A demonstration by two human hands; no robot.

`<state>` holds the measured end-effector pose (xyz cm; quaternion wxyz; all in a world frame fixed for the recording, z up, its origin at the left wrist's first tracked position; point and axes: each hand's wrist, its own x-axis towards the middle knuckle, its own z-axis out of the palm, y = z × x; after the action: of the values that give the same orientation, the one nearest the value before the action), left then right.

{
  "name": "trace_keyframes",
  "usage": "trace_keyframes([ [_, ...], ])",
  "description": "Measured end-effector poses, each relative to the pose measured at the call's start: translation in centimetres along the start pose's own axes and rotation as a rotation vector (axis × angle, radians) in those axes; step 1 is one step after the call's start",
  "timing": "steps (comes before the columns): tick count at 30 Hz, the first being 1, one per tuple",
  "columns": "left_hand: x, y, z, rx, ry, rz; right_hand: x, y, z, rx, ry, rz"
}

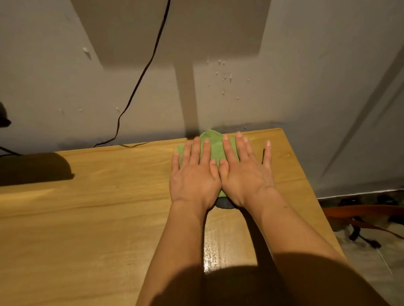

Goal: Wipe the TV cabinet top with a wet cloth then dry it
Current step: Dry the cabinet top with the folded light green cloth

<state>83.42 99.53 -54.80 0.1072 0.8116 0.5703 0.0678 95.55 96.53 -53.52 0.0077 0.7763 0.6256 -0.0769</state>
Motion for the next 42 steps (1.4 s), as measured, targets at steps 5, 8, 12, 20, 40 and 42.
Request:
trace_keyframes([
  [5,-6.5,0.9,0.1,0.007,-0.019,-0.002,-6.5,0.1,1.1,0.038,0.029,-0.014],
  [8,-12.4,1.9,0.1,0.026,-0.033,-0.015,-12.4,0.4,1.8,0.051,0.039,-0.021],
  [12,-22.2,4.2,0.2,0.023,-0.050,-0.035,-22.4,1.1,2.6,0.093,0.040,-0.014],
  [20,-38.9,9.9,-0.2,0.023,-0.124,-0.016,-39.7,3.4,1.9,0.067,-0.061,0.020],
  [40,-10.8,11.8,2.2,0.040,-0.002,0.029,-12.3,10.6,0.3,-0.027,-0.006,0.013],
  [42,-6.3,11.7,2.4,0.043,-0.004,0.013,-7.7,11.2,-0.1,-0.030,0.007,0.000],
])
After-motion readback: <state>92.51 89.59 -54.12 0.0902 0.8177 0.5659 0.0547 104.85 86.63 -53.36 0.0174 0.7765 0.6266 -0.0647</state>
